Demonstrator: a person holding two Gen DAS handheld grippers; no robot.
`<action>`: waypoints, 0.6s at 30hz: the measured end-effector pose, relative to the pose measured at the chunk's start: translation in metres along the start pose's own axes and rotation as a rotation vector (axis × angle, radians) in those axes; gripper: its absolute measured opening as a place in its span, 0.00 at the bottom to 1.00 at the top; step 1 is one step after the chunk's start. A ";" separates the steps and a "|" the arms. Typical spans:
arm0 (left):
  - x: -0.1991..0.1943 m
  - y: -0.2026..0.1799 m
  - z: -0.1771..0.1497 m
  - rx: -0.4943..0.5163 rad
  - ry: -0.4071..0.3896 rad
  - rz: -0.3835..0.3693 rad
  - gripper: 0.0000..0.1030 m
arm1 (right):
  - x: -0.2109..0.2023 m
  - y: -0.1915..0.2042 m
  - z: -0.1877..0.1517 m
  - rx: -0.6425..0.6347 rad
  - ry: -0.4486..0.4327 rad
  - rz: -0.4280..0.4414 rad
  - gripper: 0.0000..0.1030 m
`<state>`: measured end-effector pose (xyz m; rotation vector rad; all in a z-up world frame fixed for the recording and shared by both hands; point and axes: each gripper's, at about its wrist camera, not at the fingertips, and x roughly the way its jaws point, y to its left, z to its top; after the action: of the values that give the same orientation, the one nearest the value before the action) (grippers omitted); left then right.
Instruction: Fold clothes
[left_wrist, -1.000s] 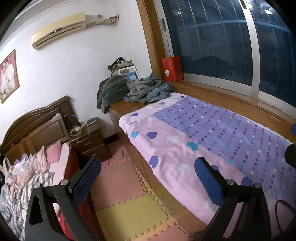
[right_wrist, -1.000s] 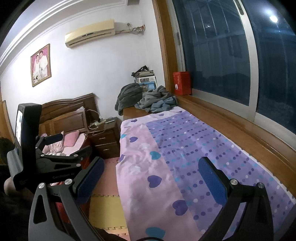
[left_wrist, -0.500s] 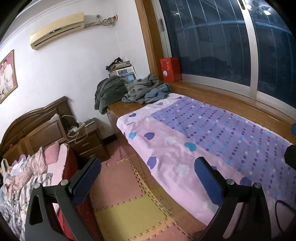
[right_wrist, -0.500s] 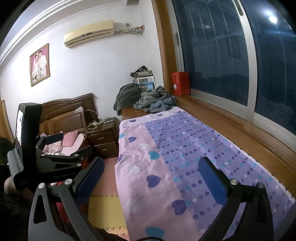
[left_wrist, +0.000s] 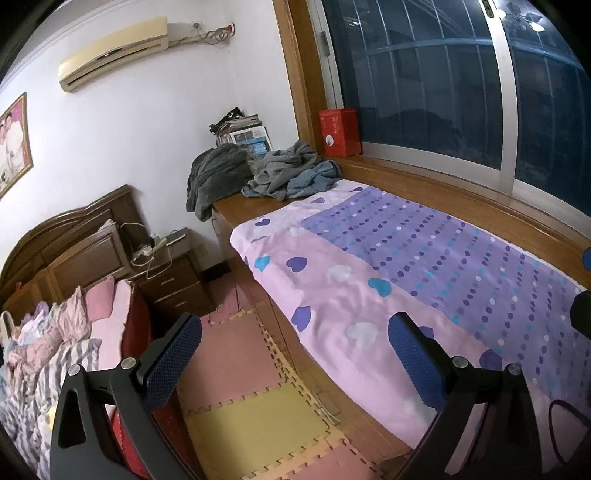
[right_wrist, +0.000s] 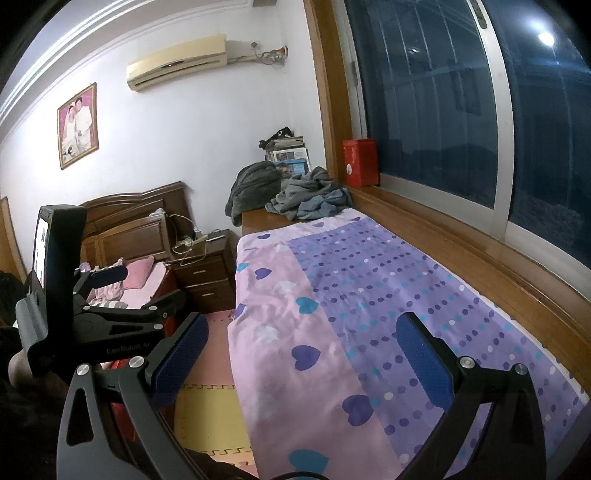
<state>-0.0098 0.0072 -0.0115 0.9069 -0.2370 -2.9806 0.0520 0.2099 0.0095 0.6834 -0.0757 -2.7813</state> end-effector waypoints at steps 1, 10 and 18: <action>0.000 -0.001 0.000 0.003 -0.001 -0.002 1.00 | 0.000 0.000 0.000 0.001 0.000 0.000 1.00; 0.002 -0.005 0.000 0.018 0.003 -0.010 1.00 | 0.000 -0.003 -0.001 0.012 0.005 -0.006 1.00; 0.003 -0.008 0.002 0.030 0.002 -0.011 1.00 | 0.004 -0.006 -0.002 0.019 0.018 -0.012 1.00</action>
<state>-0.0129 0.0152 -0.0124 0.9162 -0.2791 -2.9941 0.0477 0.2143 0.0056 0.7150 -0.0950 -2.7887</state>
